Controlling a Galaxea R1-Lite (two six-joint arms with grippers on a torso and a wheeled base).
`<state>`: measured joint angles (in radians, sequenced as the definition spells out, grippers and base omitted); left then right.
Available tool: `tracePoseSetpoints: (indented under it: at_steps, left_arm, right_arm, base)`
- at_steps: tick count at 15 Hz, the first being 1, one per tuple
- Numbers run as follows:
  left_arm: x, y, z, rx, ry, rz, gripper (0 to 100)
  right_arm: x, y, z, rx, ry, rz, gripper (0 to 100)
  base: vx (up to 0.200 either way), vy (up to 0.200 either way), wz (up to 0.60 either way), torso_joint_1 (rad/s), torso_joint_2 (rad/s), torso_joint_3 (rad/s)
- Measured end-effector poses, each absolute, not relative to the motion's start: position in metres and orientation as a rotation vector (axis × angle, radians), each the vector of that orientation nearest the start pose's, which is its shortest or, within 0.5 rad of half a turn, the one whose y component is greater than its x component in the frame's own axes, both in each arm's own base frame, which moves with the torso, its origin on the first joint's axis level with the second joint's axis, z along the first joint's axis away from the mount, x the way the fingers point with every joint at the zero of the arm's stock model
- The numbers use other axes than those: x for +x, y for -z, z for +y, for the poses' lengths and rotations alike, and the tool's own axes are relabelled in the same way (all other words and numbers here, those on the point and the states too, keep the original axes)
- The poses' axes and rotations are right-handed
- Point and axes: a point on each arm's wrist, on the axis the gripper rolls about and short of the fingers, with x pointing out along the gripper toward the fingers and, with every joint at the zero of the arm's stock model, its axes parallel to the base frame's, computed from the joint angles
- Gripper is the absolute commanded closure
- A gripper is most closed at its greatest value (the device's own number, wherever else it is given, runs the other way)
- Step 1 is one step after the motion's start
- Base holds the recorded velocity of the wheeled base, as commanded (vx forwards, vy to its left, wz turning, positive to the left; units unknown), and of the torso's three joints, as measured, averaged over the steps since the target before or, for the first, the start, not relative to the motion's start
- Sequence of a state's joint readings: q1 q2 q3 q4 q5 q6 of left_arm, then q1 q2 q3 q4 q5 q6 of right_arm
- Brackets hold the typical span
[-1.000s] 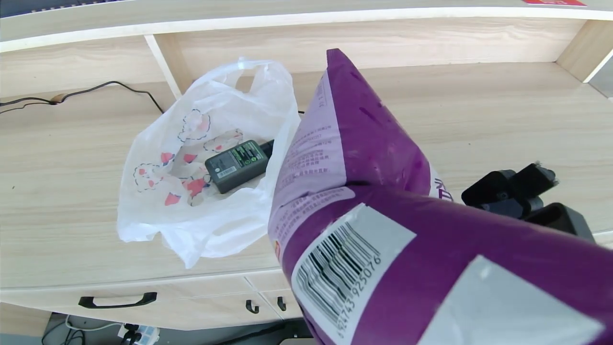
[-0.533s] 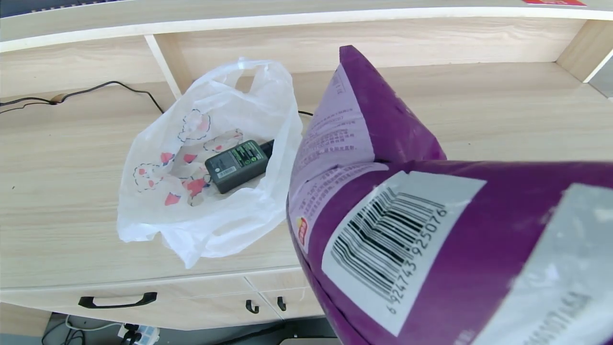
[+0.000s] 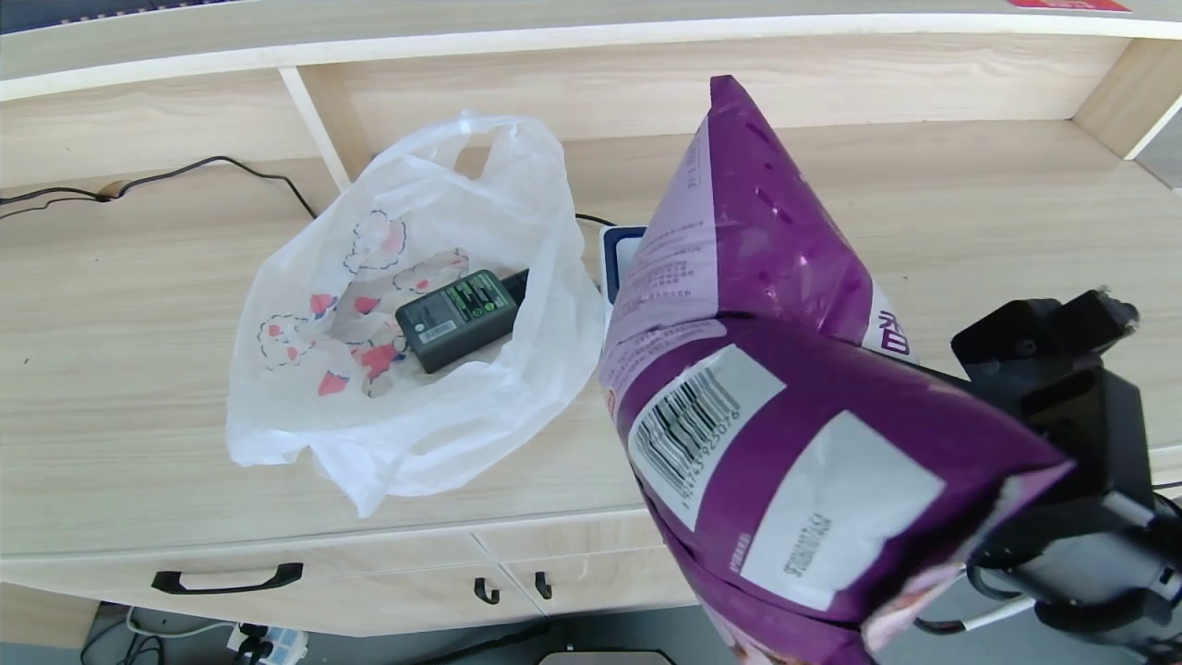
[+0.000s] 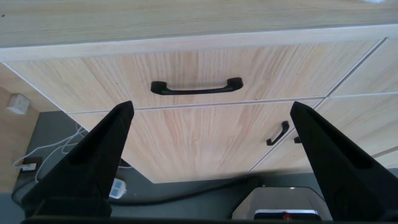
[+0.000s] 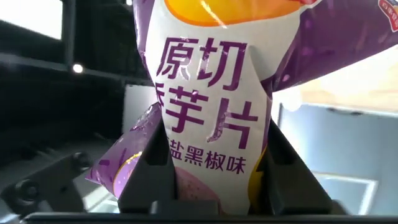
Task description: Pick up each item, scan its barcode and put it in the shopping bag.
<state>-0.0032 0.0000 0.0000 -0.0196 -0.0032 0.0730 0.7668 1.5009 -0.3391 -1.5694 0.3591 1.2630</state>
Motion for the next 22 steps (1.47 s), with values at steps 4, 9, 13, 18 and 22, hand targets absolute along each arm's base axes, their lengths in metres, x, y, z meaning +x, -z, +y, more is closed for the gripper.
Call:
tracePoseSetpoints:
  at_steps: [4,9,13,18,22]
  left_arm:
    - [-0.023,-0.077,0.000,0.072,0.006,-0.020,0]
    - [-0.023,-0.077,0.000,0.068,0.006,-0.020,0]
    - [-0.023,-0.077,0.000,0.073,0.005,-0.020,0]
    - [-0.023,-0.077,0.000,0.074,0.006,-0.020,0]
    - [-0.023,-0.077,0.000,0.070,0.006,-0.020,0]
  right_arm:
    - [0.158,-0.214,0.128,0.910,-1.122,0.060,100]
    - [0.165,-0.227,0.106,0.622,-0.942,-0.017,100]
    - [0.186,-0.267,0.102,0.418,-0.755,-0.019,100]
    - [0.214,-0.342,0.106,-0.010,-0.489,-0.107,100]
    - [0.220,-0.349,0.132,-0.174,-0.536,-0.095,100]
  base:
    - [0.000,0.000,0.00,0.000,0.00,0.000]
    - [0.000,0.000,0.00,0.000,0.00,0.000]
    - [0.000,0.000,0.00,0.000,0.00,0.000]
    - [0.000,0.000,0.00,0.000,0.00,0.000]
    - [0.000,0.000,0.00,0.000,0.00,0.000]
